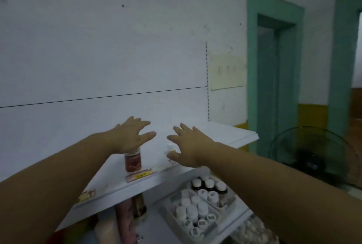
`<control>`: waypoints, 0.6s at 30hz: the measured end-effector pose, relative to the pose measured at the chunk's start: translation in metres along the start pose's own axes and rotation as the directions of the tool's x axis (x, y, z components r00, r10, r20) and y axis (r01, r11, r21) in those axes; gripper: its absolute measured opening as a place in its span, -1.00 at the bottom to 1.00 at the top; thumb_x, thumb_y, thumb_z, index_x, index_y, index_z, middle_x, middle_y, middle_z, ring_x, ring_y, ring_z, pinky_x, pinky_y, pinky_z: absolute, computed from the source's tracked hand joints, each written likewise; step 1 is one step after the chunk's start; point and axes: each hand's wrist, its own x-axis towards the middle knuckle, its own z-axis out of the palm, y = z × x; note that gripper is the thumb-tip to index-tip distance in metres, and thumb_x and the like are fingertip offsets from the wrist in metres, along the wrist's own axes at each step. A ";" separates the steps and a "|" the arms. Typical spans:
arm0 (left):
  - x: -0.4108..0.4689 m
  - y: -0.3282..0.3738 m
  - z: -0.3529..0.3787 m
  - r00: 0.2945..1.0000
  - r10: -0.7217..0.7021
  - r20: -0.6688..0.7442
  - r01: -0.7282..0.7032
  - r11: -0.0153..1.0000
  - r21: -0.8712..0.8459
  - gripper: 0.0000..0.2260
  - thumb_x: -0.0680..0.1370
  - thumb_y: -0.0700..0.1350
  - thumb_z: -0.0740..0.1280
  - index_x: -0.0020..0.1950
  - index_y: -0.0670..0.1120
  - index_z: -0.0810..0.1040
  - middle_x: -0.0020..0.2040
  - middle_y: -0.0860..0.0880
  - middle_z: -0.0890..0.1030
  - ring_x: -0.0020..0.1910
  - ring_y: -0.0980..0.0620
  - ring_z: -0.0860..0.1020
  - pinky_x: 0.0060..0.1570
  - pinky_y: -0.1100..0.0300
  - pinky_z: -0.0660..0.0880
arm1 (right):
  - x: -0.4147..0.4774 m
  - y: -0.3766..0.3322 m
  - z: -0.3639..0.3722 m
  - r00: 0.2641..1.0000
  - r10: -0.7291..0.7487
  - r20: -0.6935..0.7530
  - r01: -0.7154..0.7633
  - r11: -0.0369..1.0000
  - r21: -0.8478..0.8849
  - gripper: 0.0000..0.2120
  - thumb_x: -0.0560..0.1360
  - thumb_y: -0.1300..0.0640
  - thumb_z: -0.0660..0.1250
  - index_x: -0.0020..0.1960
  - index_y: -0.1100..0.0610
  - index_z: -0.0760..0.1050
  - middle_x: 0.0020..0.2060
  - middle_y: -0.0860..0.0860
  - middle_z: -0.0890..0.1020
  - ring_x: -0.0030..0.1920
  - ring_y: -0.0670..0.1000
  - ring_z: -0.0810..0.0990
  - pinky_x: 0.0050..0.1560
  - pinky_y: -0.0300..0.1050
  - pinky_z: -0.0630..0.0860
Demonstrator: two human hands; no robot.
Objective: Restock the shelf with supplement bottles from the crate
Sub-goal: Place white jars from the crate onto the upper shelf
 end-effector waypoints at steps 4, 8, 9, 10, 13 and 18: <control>0.041 0.081 0.029 0.991 0.133 0.030 -0.130 0.989 -0.074 -0.41 0.54 0.29 0.01 0.52 0.08 0.04 0.57 -0.03 -0.01 0.54 0.00 -0.13 0.48 -0.05 -0.11 | -0.049 0.075 0.013 0.991 0.119 0.058 -0.118 0.993 -0.011 -0.38 0.55 -0.21 0.05 0.51 0.02 0.02 0.54 0.10 -0.04 0.52 0.11 -0.14 0.47 0.15 -0.12; 0.082 0.150 0.058 0.962 0.255 0.092 -0.235 0.953 -0.193 -0.39 0.54 0.29 0.02 0.52 0.08 0.01 0.57 0.00 -0.04 0.54 0.05 -0.14 0.47 0.01 -0.10 | -0.085 0.141 0.025 0.965 0.237 0.111 -0.239 0.971 0.005 -0.38 0.55 -0.22 0.04 0.51 0.00 -0.01 0.54 0.09 -0.03 0.52 0.10 -0.12 0.47 0.15 -0.10; 0.093 0.166 0.066 0.953 0.291 0.087 -0.265 0.937 -0.225 -0.40 0.54 0.29 0.02 0.52 0.08 0.02 0.57 0.01 -0.03 0.54 0.06 -0.12 0.47 0.03 -0.08 | -0.092 0.156 0.028 0.956 0.265 0.125 -0.269 0.963 0.020 -0.38 0.55 -0.23 0.03 0.51 0.00 -0.02 0.54 0.09 -0.03 0.52 0.10 -0.11 0.47 0.14 -0.08; 0.103 0.181 0.075 0.943 0.324 0.080 -0.295 0.922 -0.252 -0.40 0.54 0.28 0.03 0.52 0.08 0.04 0.57 0.02 -0.01 0.54 0.07 -0.09 0.47 0.05 -0.07 | -0.098 0.169 0.032 0.946 0.292 0.139 -0.298 0.954 0.031 -0.38 0.55 -0.23 0.02 0.51 0.00 -0.02 0.54 0.09 -0.02 0.52 0.10 -0.10 0.47 0.12 -0.06; 0.132 0.217 0.105 0.914 0.398 0.082 -0.353 0.877 -0.327 -0.43 0.55 0.26 0.03 0.51 0.09 0.07 0.56 0.04 0.03 0.53 0.05 0.02 0.45 0.09 -0.03 | -0.112 0.205 0.051 0.911 0.367 0.187 -0.379 0.925 0.028 -0.38 0.55 -0.24 0.01 0.51 0.01 -0.01 0.54 0.08 0.00 0.52 0.09 -0.07 0.48 0.09 0.00; 0.158 0.251 0.179 0.861 0.491 0.130 -0.372 0.784 -0.497 -0.44 0.54 0.24 0.10 0.49 0.05 0.16 0.53 0.01 0.19 0.48 0.01 0.20 0.43 0.09 0.13 | -0.130 0.253 0.094 0.830 0.472 0.297 -0.496 0.868 0.010 -0.39 0.55 -0.23 0.02 0.50 0.02 0.05 0.53 0.06 0.10 0.52 0.06 0.00 0.45 0.05 0.04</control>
